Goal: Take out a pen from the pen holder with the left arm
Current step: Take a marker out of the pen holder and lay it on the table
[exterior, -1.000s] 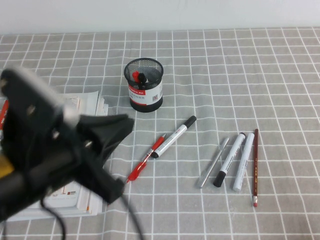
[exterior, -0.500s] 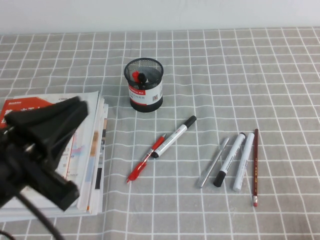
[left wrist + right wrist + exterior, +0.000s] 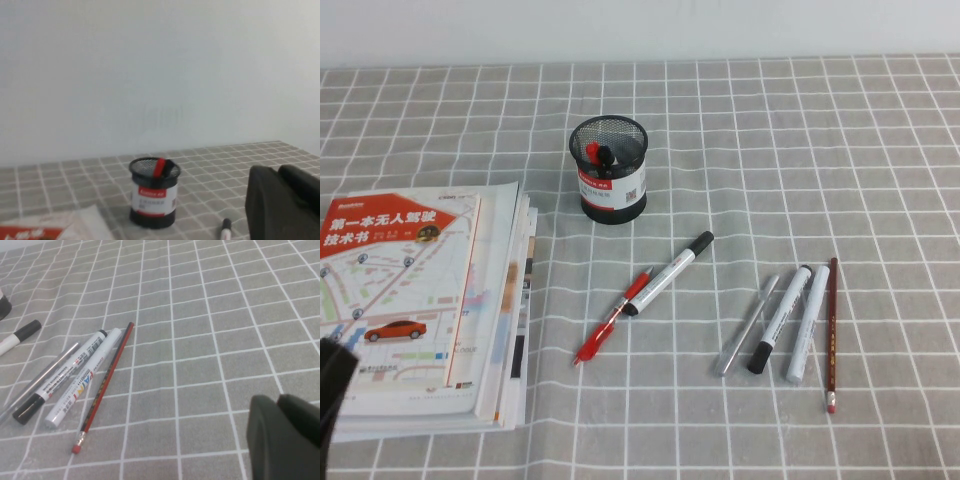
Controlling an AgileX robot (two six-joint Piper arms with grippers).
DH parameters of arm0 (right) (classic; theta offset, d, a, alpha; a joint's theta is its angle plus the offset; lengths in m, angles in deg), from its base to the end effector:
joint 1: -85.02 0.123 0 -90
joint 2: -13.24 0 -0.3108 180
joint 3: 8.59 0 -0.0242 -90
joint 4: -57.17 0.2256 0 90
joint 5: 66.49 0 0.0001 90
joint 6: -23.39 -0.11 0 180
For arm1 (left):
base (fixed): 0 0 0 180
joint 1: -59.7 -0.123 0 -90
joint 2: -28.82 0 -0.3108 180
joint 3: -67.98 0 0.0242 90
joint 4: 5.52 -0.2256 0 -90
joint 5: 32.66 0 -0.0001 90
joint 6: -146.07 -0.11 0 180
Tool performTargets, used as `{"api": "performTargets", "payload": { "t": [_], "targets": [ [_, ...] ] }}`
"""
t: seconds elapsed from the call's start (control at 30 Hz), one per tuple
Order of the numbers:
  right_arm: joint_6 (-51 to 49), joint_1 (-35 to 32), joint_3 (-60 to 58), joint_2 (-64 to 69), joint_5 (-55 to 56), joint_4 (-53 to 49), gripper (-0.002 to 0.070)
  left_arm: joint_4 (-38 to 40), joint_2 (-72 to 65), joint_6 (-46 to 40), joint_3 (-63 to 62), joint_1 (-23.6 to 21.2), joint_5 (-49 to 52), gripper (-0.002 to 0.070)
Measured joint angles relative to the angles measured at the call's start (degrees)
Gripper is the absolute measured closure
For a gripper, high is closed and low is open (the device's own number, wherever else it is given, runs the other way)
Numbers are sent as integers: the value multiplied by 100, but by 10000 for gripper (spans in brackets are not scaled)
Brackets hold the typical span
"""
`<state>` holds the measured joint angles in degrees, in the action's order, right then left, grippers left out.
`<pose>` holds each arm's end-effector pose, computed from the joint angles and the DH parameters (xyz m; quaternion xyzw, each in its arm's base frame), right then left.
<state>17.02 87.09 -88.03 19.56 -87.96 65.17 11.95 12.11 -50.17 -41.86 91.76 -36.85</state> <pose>0.0191 0.0063 0.1657 0.0672 0.8011 0.1024 0.5858 0.0313 -0.0168 0.2624 0.1682 0.6401 -0.2075 0.7204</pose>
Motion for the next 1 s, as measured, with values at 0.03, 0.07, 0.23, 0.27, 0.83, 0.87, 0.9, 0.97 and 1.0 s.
{"api": "performTargets", "payload": {
  "t": [0.03,0.07,0.23,0.27,0.83,0.87,0.9,0.97,1.0],
  "targets": [
    [0,0,0,0,0,0,689,-259,188,400,71,-256,204,675],
    [0,0,0,0,0,0,689,-507,362,790,118,-526,459,675],
    [0,0,0,0,0,0,689,-1290,969,2014,337,-1709,1813,675],
    [0,0,0,0,0,0,689,-1387,985,2094,409,-1905,1991,675],
    [0,0,0,0,0,0,689,-2215,1021,1462,907,-2419,2583,675],
    [0,0,0,0,0,0,689,-2215,1021,1448,907,-2419,2583,675],
    [0,0,0,0,0,0,689,-2215,1021,1448,907,-2419,2583,675],
    [0,0,0,0,0,0,689,-2215,1021,1448,907,-2419,2583,675],
    [0,0,0,0,0,0,689,-2215,1021,1448,907,-2419,2583,675]
  ]
}}
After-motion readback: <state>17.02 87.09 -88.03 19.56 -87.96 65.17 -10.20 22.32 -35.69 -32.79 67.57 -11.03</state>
